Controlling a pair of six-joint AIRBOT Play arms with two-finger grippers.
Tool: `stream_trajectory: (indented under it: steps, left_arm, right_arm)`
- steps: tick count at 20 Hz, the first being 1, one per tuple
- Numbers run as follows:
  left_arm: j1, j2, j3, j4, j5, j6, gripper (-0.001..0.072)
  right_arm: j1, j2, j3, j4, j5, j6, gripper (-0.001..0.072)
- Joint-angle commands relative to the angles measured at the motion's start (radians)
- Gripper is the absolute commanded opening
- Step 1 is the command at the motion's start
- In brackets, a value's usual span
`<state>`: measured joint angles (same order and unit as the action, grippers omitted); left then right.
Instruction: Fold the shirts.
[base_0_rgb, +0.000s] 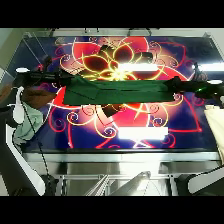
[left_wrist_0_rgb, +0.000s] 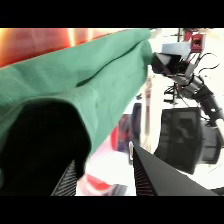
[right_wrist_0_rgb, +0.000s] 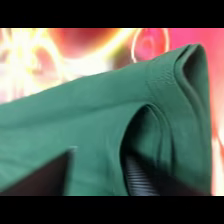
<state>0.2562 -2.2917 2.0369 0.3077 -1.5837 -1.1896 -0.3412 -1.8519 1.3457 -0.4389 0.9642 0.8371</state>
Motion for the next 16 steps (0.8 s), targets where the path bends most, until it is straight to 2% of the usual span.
stream_trajectory:
  steps: [1, 3, 7, 8, 9, 11, 14, 15, 16]
  left_arm:
    - [0.043, 0.015, 0.02, -0.083, -0.02, -0.024, 0.0341]
    - [0.087, 0.047, 0.02, -0.091, -0.027, -0.024, 0.034]
    - [0.148, 0.102, 0.02, -0.092, -0.047, -0.024, 0.034]
    - [0.152, 0.114, 0.02, -0.094, -0.053, -0.026, 0.0238]
    - [0.151, 0.124, 0.02, -0.099, -0.072, -0.026, -0.0007]
    - [0.139, 0.142, 0.02, -0.1, -0.081, -0.026, -0.0002]
    - [0.114, 0.155, 0.02, -0.098, -0.082, -0.026, -0.0003]
    - [0.098, 0.155, 0.02, -0.097, -0.085, -0.025, -0.0003]
    - [0.081, 0.155, 0.02, -0.097, -0.09, -0.025, -0.0004]
  right_arm:
    - [-0.069, 0.031, 0.089, -0.229, 0.118, 0.081, 0.0591]
    - [-0.1, 0.029, 0.12, -0.286, 0.118, 0.158, 0.0591]
    - [-0.086, -0.037, 0.119, -0.228, 0.126, 0.163, 0.0591]
    - [-0.073, -0.062, 0.12, -0.197, 0.13, 0.163, 0.0591]
    - [-0.058, -0.086, 0.121, -0.159, 0.137, 0.163, 0.059]
    - [-0.024, -0.131, 0.123, -0.104, 0.148, 0.185, 0.0568]
    - [0.019, -0.208, 0.19, -0.106, 0.217, 0.254, 0.0542]
    - [0.031, -0.229, 0.216, -0.106, 0.243, 0.256, 0.0439]
    - [0.04, -0.242, 0.239, -0.105, 0.264, 0.256, 0.0295]
